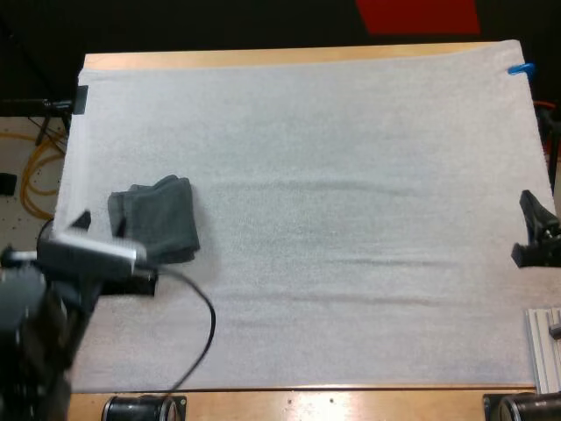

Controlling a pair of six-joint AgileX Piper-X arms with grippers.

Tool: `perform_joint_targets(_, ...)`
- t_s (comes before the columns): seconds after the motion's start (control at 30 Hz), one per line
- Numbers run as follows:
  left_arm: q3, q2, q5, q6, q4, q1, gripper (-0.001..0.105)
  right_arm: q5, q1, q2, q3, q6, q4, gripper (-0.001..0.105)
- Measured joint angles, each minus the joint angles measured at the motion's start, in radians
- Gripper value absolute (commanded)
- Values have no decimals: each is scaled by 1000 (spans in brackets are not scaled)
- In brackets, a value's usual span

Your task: Pick towel from pile fold and stack

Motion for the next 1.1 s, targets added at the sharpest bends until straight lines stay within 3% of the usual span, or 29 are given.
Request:
perform_joint_targets(0.17,121,-202,0,0,0,0,40,0,0,-84,37,28,-11,63)
perform_joint_targets(0.4,226,-406,0,0,28,0,40,0,0,-268,214,151,-76,63)
perform_joint_targets(0.53,252,-466,-1,-2,113,0,40,28,0,-386,305,180,-112,63)
perform_joint_targets(0.73,267,-493,-2,-48,216,0,40,184,0,-532,387,241,-112,63)
perform_joint_targets(1.1,270,-499,-5,-60,277,0,40,212,0,-602,445,258,-78,63)
